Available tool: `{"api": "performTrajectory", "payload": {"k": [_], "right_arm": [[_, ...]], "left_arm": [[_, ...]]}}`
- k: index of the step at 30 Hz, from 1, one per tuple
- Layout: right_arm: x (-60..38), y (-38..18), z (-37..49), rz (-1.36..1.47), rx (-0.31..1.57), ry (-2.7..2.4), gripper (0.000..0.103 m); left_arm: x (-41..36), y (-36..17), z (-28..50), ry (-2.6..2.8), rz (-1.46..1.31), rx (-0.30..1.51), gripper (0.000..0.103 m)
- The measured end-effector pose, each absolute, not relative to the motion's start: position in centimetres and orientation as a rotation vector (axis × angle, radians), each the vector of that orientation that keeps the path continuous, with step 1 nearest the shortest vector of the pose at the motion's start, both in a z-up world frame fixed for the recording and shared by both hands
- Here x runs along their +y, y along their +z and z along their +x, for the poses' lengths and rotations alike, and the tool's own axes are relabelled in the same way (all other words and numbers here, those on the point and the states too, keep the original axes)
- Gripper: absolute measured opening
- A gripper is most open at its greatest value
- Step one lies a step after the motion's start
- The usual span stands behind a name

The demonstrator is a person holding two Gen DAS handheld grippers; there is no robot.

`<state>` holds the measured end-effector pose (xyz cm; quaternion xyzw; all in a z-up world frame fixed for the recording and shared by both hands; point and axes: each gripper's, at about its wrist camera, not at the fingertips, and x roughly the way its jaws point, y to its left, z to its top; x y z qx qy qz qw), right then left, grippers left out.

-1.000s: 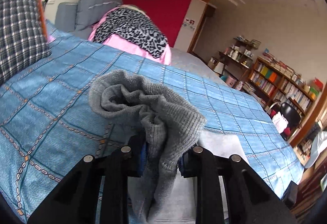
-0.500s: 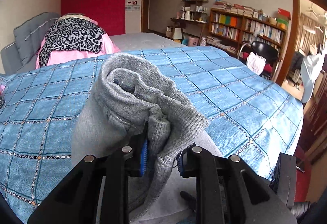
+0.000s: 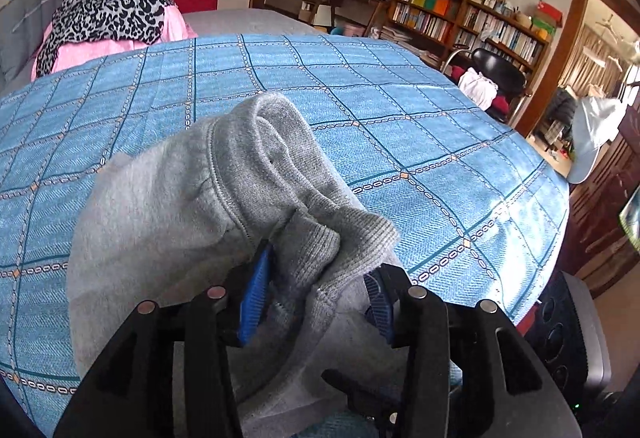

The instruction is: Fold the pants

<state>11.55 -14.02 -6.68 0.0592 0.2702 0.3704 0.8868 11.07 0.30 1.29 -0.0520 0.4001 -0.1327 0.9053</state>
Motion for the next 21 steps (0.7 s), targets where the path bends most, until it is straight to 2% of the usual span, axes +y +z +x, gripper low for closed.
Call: {"api": "performTrajectory", "payload": {"k": [7,10,21], "right_arm": [[-14.2,-6.2,12.0,0.164,0.594,0.784,0.056],[-14.4,-6.0,12.3,0.2,0.614,0.802,0.06],[-16.1,-4.9,15.5,0.484,0.765,0.871,0.067]], "left_arm": [[2.5,3.0,8.5,-0.323,-0.189,0.774,0.056],[4.1,4.0,7.3,-0.288,-0.209,0.729,0.064],[11.3,2.0,4.1,-0.103,-0.264,0.708,0.064]]}}
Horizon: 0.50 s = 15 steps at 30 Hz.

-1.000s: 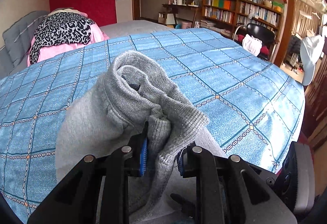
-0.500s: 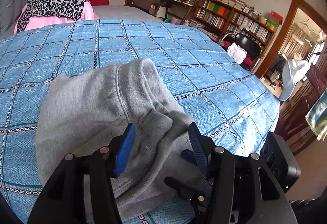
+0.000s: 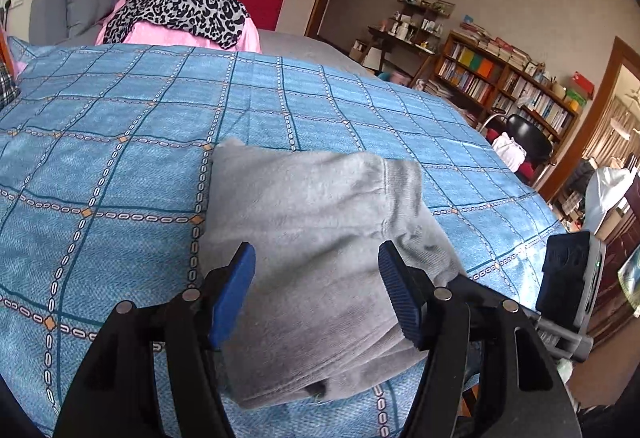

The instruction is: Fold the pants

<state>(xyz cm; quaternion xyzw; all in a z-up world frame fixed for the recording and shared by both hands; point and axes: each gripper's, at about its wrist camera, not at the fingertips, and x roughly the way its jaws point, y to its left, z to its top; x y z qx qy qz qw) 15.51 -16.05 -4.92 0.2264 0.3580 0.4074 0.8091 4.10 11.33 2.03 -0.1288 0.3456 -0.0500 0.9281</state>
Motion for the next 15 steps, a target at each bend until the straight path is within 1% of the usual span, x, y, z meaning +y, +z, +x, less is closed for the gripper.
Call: {"api": "performTrajectory", "payload": {"k": [3,4,5,6,7,10,12,13,14,15], "right_arm": [[-15.9,-4.8,16.8,0.561,0.812,0.857,0.067],[-15.8,-4.7,17.1,0.574,0.826,0.847,0.067],[-15.6,-4.7,17.4,0.583,0.835,0.836,0.069],[-15.4,-4.7,17.7,0.585,0.839,0.827,0.069],[-15.2,-4.5,17.7,0.576,0.84,0.813,0.069],[-14.1,-4.2,18.4,0.548,0.839,0.764,0.069],[-13.5,-4.3,18.9,0.518,0.832,0.72,0.061],[-13.3,-4.2,18.9,0.499,0.822,0.696,0.05],[-13.0,-4.3,19.0,0.477,0.811,0.674,0.036],[-12.9,-4.1,19.0,0.457,0.8,0.659,0.034]], "left_arm": [[11.6,0.9,3.1,-0.124,-0.253,0.721,0.064],[11.4,0.6,2.8,-0.135,-0.246,0.725,0.066],[11.2,0.4,2.4,-0.146,-0.238,0.723,0.073],[11.0,0.2,2.0,-0.159,-0.231,0.715,0.076],[10.5,0.0,1.8,-0.175,-0.217,0.71,0.078],[8.9,-0.3,1.0,-0.18,-0.131,0.693,0.079],[7.9,-0.9,1.0,-0.146,-0.075,0.688,0.079],[7.6,-1.2,1.0,-0.118,-0.048,0.689,0.079],[7.3,-1.6,1.2,-0.092,-0.025,0.683,0.079],[7.0,-1.9,1.2,-0.073,-0.002,0.672,0.079]]}}
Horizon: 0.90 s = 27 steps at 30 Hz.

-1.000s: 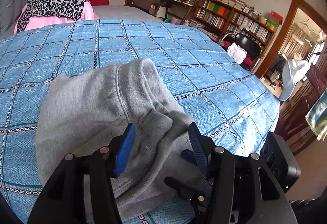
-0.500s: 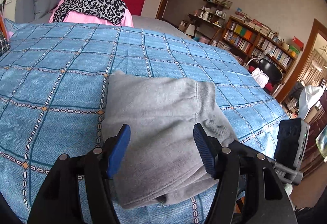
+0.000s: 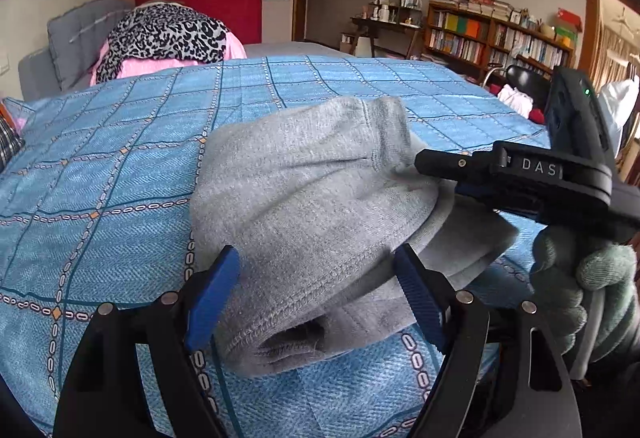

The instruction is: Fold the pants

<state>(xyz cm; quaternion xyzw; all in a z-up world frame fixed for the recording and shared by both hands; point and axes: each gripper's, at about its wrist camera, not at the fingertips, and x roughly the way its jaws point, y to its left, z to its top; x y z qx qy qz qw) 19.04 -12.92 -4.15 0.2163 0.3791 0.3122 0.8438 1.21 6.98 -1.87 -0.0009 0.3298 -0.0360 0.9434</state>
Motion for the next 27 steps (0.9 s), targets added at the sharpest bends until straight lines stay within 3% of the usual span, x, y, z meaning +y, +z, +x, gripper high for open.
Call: {"api": "performTrajectory", "payload": {"k": [4,12,19,24,26,27], "right_arm": [[-13.1,-2.9,18.6,0.416,0.739,0.666,0.023],[-15.5,1.7,15.7,0.36,0.538,0.651,0.02],[-18.6,-2.8,14.3,0.363,0.659,0.545,0.02],[-18.6,-5.2,13.9,0.338,0.689,0.542,0.022],[-18.9,-5.0,13.8,0.333,0.679,0.531,0.035],[-19.0,-4.9,13.8,0.327,0.672,0.521,0.036]], "left_arm": [[6.2,-2.7,1.1,-0.049,0.074,0.644,0.079],[6.5,-2.8,1.6,-0.046,0.058,0.643,0.085],[7.3,-5.1,2.1,-0.022,0.05,0.725,0.085],[8.3,-5.9,2.3,-0.032,-0.013,0.758,0.086],[8.5,-5.9,2.0,-0.026,-0.01,0.754,0.086],[8.5,-5.8,1.7,-0.024,-0.011,0.753,0.086]]}}
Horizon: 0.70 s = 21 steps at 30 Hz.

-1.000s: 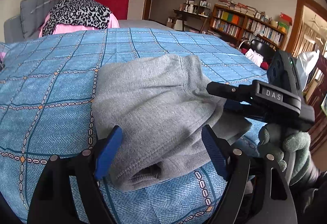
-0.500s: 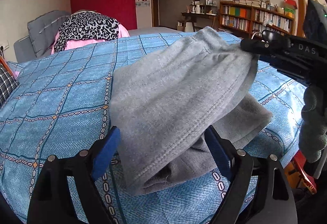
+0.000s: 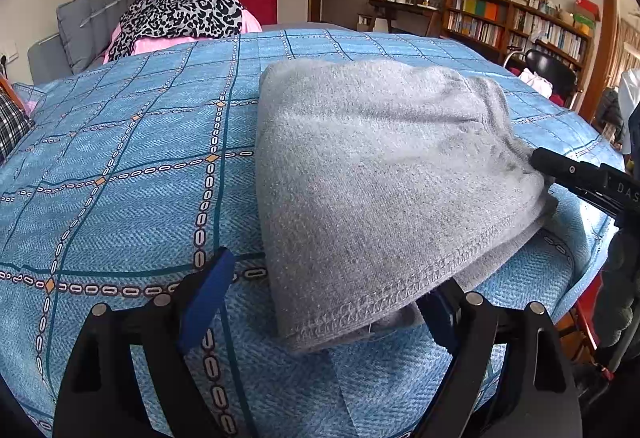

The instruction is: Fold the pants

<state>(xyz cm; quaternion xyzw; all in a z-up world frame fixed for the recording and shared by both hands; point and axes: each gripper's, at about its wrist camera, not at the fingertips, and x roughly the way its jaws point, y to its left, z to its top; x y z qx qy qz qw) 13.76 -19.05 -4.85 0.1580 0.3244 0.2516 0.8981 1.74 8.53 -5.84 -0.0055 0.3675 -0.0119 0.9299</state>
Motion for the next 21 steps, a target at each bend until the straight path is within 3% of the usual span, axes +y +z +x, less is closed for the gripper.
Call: {"api": "performTrajectory", "payload": {"k": [2,14,21], "right_arm": [[-19.6,-4.5,13.5,0.315,0.65,0.493,0.041],[-18.6,1.0,14.6,0.215,0.458,0.48,0.041],[-13.8,0.4,18.5,0.132,0.559,0.617,0.041]], "left_arm": [[8.7,-5.6,1.4,-0.023,-0.016,0.754,0.086],[8.5,0.0,-0.6,-0.111,-0.049,0.638,0.084],[7.2,1.9,0.1,-0.154,-0.068,0.593,0.084]]}}
